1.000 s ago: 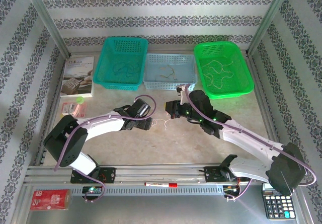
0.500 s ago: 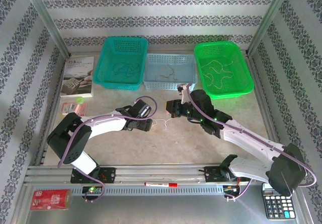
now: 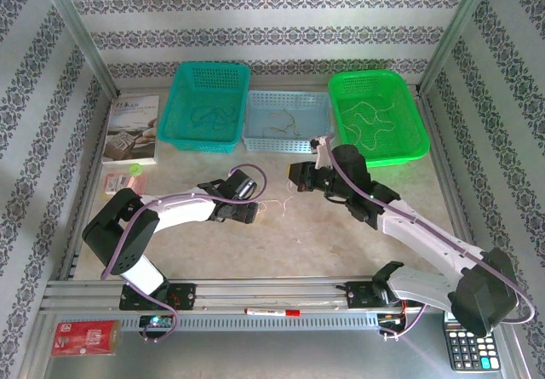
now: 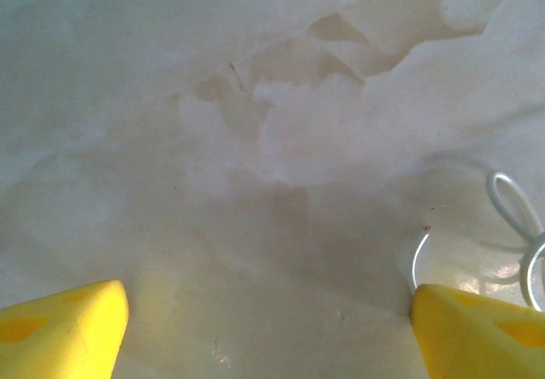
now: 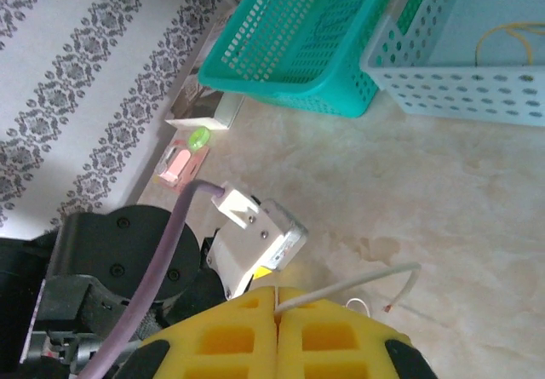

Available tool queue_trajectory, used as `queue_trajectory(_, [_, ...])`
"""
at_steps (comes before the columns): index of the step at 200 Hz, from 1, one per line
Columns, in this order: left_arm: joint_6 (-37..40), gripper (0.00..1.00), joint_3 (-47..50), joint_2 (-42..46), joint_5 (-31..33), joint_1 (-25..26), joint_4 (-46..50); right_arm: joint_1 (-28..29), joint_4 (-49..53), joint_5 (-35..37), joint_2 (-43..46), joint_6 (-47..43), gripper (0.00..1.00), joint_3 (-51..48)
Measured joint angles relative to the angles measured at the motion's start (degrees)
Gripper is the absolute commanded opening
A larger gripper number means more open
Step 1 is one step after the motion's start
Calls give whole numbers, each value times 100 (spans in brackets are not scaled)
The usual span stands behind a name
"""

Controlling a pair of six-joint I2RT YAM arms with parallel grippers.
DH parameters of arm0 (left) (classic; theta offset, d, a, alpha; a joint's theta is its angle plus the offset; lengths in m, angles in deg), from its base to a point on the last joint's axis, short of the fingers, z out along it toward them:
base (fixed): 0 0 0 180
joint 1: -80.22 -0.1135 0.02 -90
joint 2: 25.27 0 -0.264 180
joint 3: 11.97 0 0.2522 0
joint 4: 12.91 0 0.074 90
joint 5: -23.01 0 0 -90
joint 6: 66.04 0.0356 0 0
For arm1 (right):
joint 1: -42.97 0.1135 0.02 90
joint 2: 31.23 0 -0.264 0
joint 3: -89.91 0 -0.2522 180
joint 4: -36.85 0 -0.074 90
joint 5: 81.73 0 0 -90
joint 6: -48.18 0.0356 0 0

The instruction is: Untangle the cables

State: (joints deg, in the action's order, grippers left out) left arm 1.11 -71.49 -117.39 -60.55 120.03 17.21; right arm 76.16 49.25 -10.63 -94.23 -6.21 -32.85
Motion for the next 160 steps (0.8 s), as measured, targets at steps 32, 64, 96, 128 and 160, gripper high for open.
queue_trajectory(32, [0,84,22,-4,-39,0,-57,-468,205,-170,271,-42,0,304])
queue_trajectory(64, [0,82,44,-4,-39,0,-114,-1045,317,-321,671,-61,0,522])
queue_trajectory(96, [0,81,52,-4,-42,0,-136,-1558,356,-378,1029,-59,0,560])
queue_trajectory(128, [2,81,63,-4,-44,0,-153,-2041,378,-415,1316,-20,0,564])
queue_trajectory(160, [2,80,74,-4,-42,0,-179,-2465,378,-382,1644,26,0,564])
